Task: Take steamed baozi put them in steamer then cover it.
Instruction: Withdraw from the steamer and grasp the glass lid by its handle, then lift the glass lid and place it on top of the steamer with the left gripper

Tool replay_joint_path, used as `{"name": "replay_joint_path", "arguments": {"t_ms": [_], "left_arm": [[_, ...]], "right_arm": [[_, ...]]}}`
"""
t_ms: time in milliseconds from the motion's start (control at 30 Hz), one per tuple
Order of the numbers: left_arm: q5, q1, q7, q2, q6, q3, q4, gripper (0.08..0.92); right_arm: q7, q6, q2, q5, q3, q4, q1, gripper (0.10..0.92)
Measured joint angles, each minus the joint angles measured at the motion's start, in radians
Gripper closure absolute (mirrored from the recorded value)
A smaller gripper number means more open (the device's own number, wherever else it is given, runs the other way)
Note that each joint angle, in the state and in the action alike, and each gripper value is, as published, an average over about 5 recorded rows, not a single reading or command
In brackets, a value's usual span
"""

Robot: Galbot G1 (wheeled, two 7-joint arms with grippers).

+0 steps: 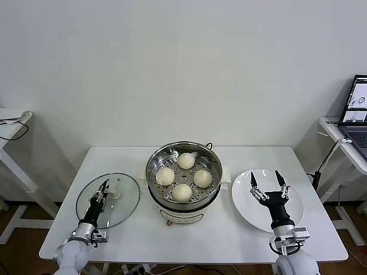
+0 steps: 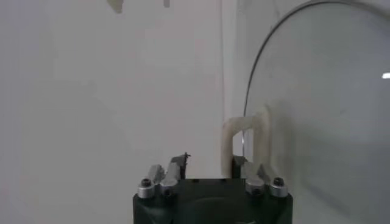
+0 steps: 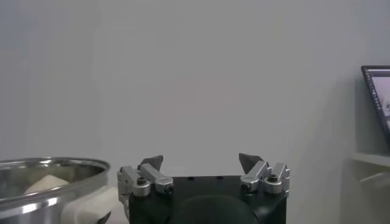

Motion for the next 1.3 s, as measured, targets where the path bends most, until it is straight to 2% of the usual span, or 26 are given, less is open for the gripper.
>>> {"name": "replay_joint_path", "arguments": {"t_ms": [200,300,533,700,1033,1300], "left_arm": [[0.001,0.007,-0.008,-0.001,0.002,-0.004,-0.015,0.784],[0.003,0.014,-0.009,-0.002,0.007,-0.008,-0.032,0.814],[-0.011,0.048,0.0,0.008,0.031,-0.028,-0.112,0.814],[-0.066,0.097,0.033,0.03,0.077,-0.046,-0.229,0.814],[-0.2,0.219,0.182,0.098,0.256,-0.013,-0.558,0.814],[-0.221,0.238,0.306,0.149,0.461,0.146,-0.766,0.814]], "right_arm": [[0.002,0.0,0.0,0.001,0.0,-0.003,0.005,0.203],[0.003,0.0,-0.001,0.002,0.0,-0.003,0.006,0.203],[0.003,-0.003,-0.008,0.005,0.002,0.006,0.004,0.203],[0.003,-0.005,-0.016,0.01,0.008,0.013,0.003,0.203],[0.002,-0.006,-0.029,0.019,0.017,0.019,0.0,0.203],[0.0,-0.001,-0.022,0.019,0.03,0.011,-0.004,0.203]]}}
